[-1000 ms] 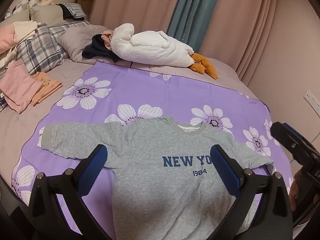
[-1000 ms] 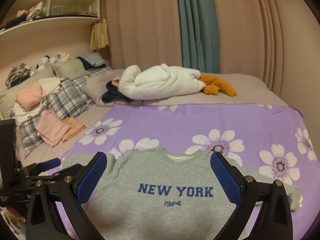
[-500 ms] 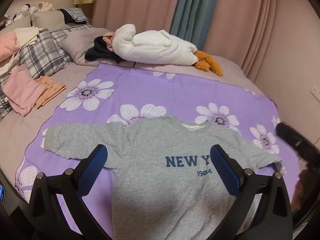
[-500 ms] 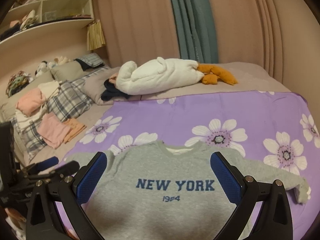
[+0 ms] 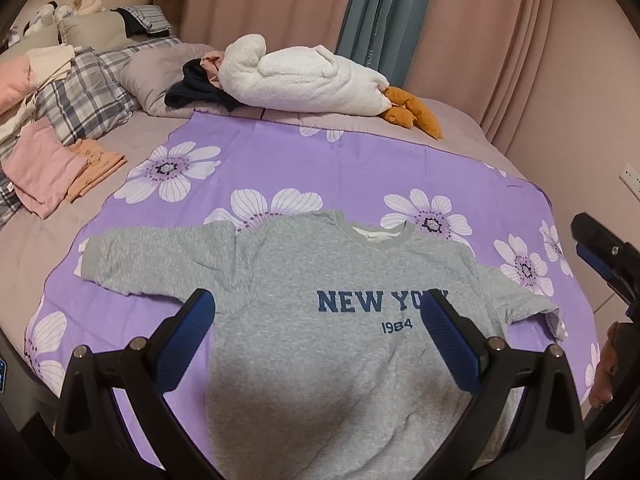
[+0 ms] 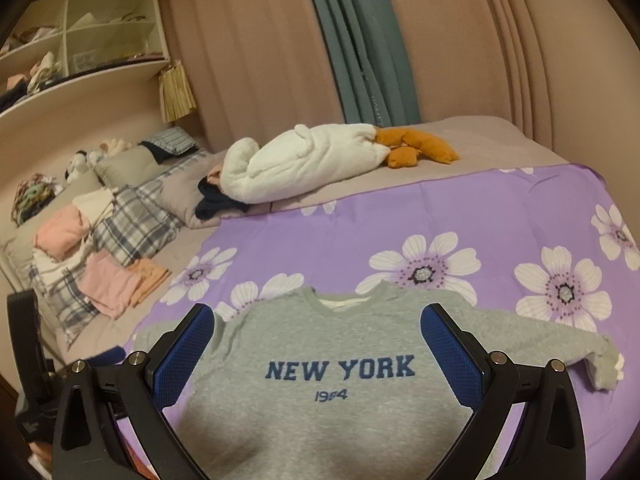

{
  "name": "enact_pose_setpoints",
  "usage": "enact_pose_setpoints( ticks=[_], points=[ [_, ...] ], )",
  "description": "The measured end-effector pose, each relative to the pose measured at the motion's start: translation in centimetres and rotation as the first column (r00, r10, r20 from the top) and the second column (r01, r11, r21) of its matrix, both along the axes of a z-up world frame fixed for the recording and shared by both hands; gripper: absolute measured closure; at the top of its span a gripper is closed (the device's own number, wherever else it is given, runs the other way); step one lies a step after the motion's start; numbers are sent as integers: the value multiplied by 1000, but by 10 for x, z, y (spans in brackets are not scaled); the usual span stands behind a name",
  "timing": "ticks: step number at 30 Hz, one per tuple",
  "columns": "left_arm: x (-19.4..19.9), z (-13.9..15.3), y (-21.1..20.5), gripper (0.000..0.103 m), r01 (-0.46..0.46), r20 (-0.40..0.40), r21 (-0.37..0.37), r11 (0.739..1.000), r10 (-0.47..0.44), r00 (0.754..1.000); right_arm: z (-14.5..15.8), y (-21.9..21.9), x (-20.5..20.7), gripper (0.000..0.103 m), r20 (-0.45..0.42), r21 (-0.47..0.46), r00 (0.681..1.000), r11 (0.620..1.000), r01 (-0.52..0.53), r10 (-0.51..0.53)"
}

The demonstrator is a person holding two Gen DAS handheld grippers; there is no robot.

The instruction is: Fold small clothes

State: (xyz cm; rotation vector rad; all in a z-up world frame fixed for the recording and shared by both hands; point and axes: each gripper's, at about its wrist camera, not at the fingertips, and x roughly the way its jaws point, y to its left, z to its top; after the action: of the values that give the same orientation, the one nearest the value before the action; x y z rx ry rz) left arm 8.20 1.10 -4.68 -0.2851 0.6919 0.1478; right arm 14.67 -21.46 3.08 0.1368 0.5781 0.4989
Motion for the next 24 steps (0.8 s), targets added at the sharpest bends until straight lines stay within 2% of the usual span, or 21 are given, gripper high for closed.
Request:
enact_pose_setpoints(
  ticks=[9, 16, 21, 23, 24],
  points=[
    [-1, -20, -6, 0, 7, -46, -22, 1000, -8, 999, -2, -25, 2, 1, -12, 42, 999, 999, 32, -31],
    [7, -60, -8, 1, 36, -142, -117, 992, -53, 988, -14, -66, 19, 1, -87, 110, 990, 986, 123, -113],
    [11, -86, -16, 8, 58, -201, -147, 987, -87, 976, -25, -102, 33, 1, -147, 124, 964, 963, 241, -222],
    [11, -91, -20, 10, 72, -200, -151, 986, -102, 975, -32, -120, 40, 1, -181, 115, 941, 944, 309, -286],
    [11, -94, -22, 17, 79, -195, -155, 985, -109, 975, -36, -127, 43, 1, -196, 108, 929, 935, 338, -313]
  ],
)
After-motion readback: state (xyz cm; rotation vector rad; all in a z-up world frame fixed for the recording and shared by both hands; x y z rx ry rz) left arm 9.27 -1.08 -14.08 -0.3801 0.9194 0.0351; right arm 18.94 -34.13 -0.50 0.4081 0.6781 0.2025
